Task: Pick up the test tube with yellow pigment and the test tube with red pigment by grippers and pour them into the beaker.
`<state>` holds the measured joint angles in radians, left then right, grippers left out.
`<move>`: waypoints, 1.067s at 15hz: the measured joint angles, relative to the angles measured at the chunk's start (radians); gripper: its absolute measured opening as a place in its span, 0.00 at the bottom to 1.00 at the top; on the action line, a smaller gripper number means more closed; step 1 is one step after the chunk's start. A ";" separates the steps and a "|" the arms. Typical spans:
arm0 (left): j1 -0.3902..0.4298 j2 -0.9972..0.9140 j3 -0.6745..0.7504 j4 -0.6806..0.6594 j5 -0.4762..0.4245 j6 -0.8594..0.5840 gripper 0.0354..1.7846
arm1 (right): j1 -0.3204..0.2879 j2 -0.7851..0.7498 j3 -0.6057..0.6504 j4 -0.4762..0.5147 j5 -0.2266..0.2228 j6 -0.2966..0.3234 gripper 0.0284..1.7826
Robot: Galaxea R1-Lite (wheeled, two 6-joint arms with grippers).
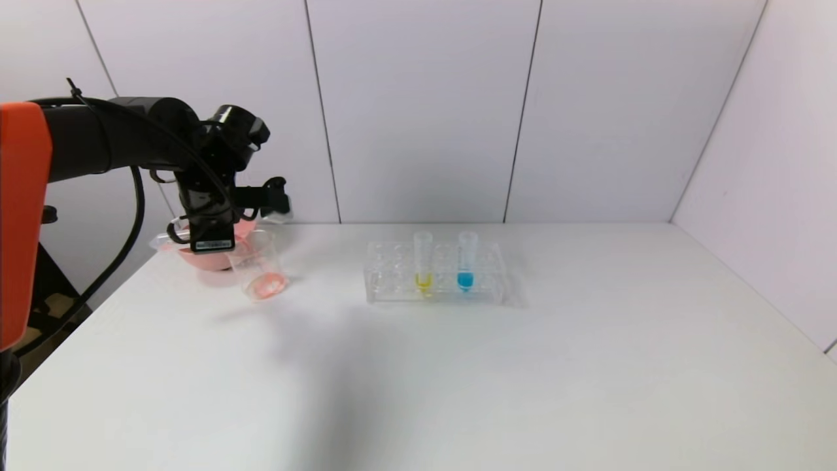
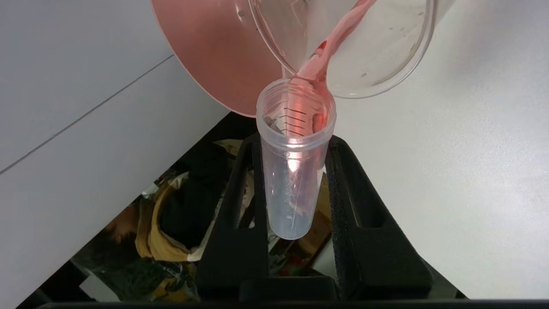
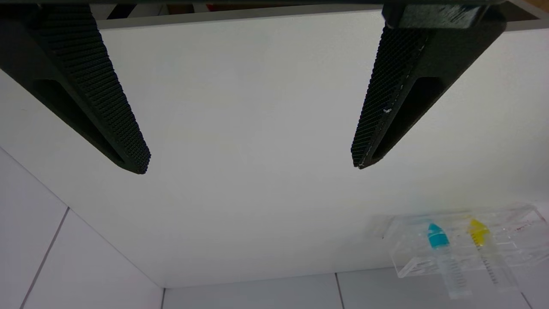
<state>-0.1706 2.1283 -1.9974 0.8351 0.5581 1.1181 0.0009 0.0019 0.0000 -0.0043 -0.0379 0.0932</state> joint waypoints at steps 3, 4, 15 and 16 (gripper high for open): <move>-0.011 0.004 0.000 0.013 0.075 0.009 0.22 | 0.000 0.000 0.000 0.000 0.000 0.000 0.96; -0.013 0.005 0.000 0.022 0.101 0.009 0.22 | 0.000 0.000 0.000 0.000 0.000 0.000 0.96; -0.040 -0.003 0.000 0.036 0.140 0.020 0.22 | 0.000 0.000 0.000 0.000 0.000 0.000 0.96; -0.040 -0.015 0.000 0.034 0.127 0.017 0.22 | 0.000 0.000 0.000 0.000 0.000 0.000 0.96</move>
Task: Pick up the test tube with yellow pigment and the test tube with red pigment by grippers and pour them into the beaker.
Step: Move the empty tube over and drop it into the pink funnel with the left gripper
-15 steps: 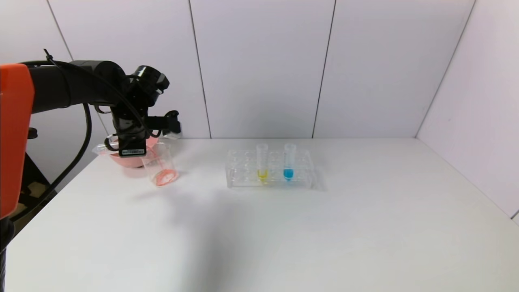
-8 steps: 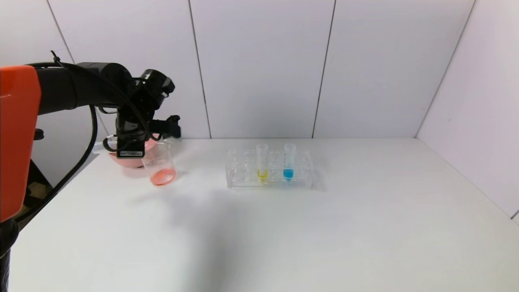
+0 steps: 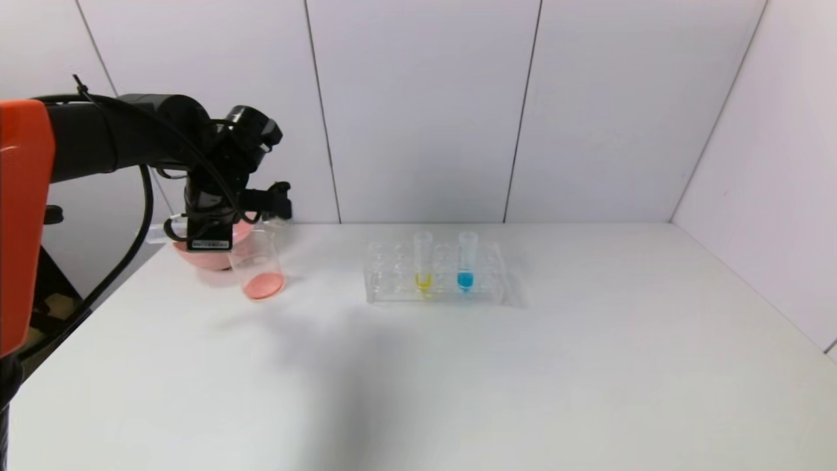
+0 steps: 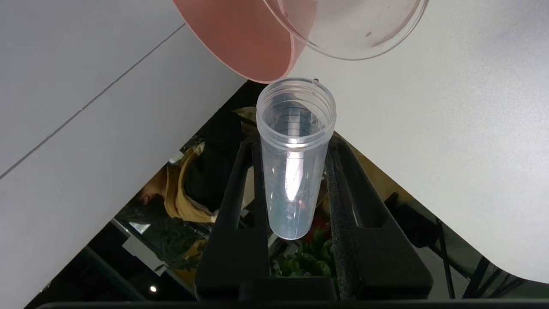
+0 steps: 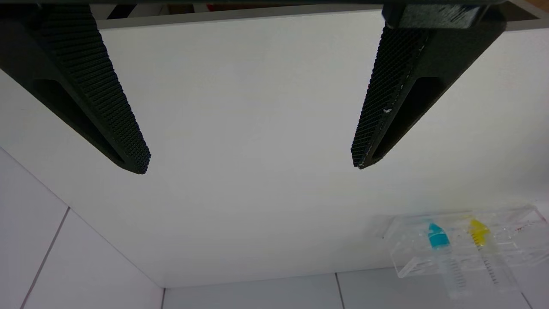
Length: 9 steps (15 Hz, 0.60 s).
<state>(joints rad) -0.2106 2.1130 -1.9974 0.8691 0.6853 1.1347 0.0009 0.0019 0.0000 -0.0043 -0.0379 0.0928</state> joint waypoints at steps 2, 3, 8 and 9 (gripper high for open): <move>0.008 -0.031 0.000 -0.010 -0.085 -0.015 0.22 | 0.000 0.000 0.000 0.000 0.000 0.000 0.96; 0.021 -0.048 0.000 -0.011 -0.147 -0.036 0.22 | 0.000 0.000 0.000 0.000 0.000 0.000 0.96; 0.089 -0.119 0.009 -0.100 -0.568 -0.356 0.22 | 0.000 0.000 0.000 0.000 0.000 0.000 0.96; 0.097 -0.129 0.017 -0.144 -0.630 -0.458 0.22 | 0.000 0.000 0.000 0.000 0.000 0.000 0.96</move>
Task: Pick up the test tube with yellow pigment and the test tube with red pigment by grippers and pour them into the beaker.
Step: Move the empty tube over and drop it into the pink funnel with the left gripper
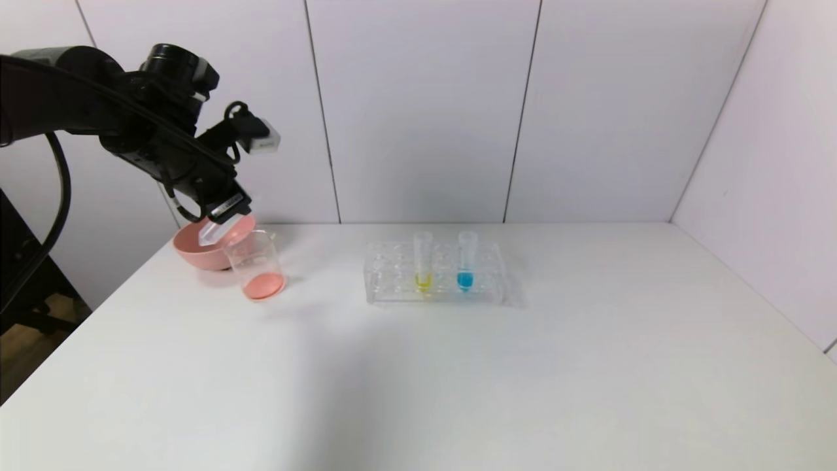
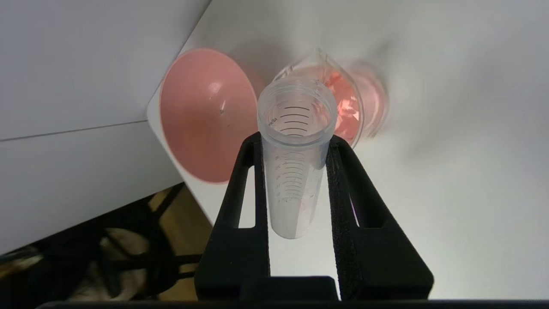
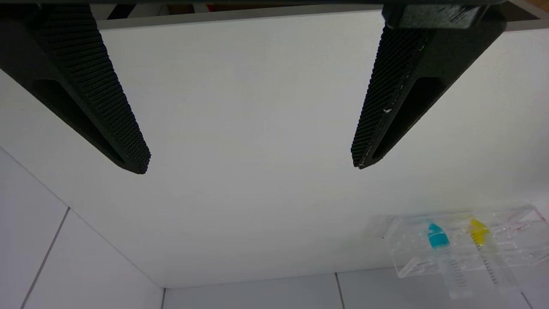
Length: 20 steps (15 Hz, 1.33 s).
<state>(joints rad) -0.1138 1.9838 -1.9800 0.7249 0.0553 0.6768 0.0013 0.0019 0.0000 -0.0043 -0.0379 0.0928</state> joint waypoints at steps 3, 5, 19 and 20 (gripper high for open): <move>0.029 -0.066 0.111 -0.160 -0.063 -0.265 0.22 | 0.000 0.000 0.000 0.000 0.000 0.000 0.96; 0.044 -0.135 0.261 -0.288 -0.065 -0.382 0.22 | 0.000 0.000 0.000 0.000 0.000 0.000 0.96; 0.207 -0.126 0.834 -1.417 0.034 -0.701 0.22 | 0.000 0.000 0.000 0.000 0.000 0.000 0.96; 0.214 -0.079 0.806 -1.432 0.036 -0.708 0.22 | 0.000 0.000 0.000 0.000 0.000 0.000 0.96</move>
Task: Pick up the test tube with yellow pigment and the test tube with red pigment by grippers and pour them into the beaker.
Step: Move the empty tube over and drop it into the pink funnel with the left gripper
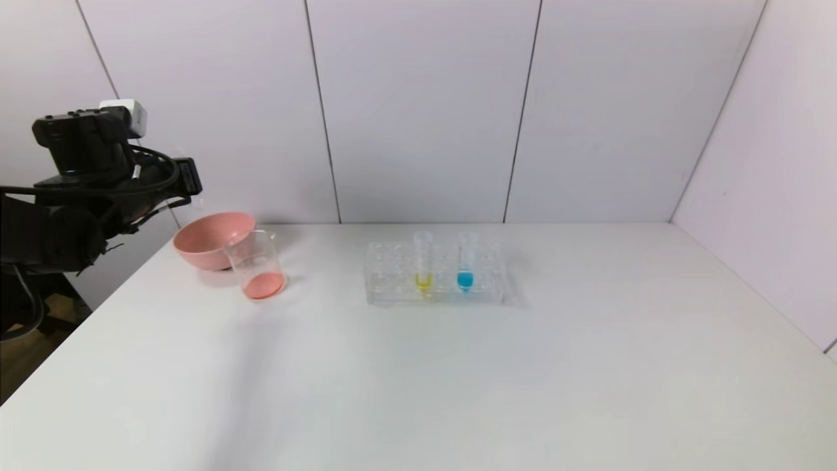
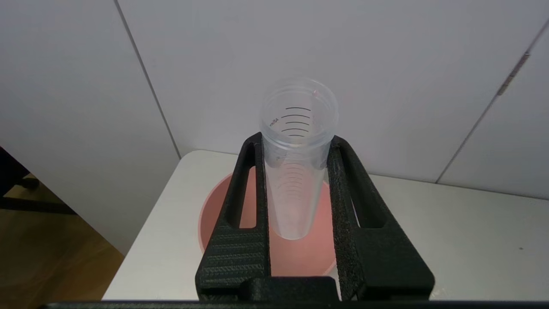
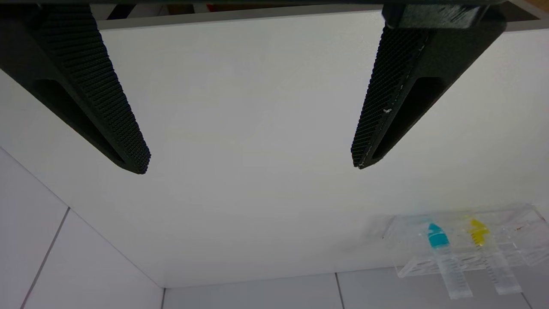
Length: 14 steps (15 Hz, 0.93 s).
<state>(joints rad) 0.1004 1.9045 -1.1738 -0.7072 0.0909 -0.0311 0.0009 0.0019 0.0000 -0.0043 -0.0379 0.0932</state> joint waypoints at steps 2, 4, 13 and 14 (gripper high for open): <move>0.010 0.090 -0.061 -0.012 0.003 -0.016 0.22 | 0.000 0.000 0.000 0.000 0.000 0.000 0.96; 0.017 0.163 -0.110 -0.017 0.005 -0.023 0.22 | 0.000 0.000 0.000 0.000 0.000 0.000 0.96; 0.022 0.294 -0.179 -0.023 0.016 -0.031 0.24 | 0.000 0.000 0.000 0.000 0.000 0.000 0.96; 0.022 0.295 -0.180 -0.028 0.016 -0.030 0.26 | 0.000 0.000 0.000 0.000 0.000 0.000 0.96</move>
<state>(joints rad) 0.1221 2.1996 -1.3536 -0.7355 0.1066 -0.0615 0.0009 0.0019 0.0000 -0.0043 -0.0379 0.0932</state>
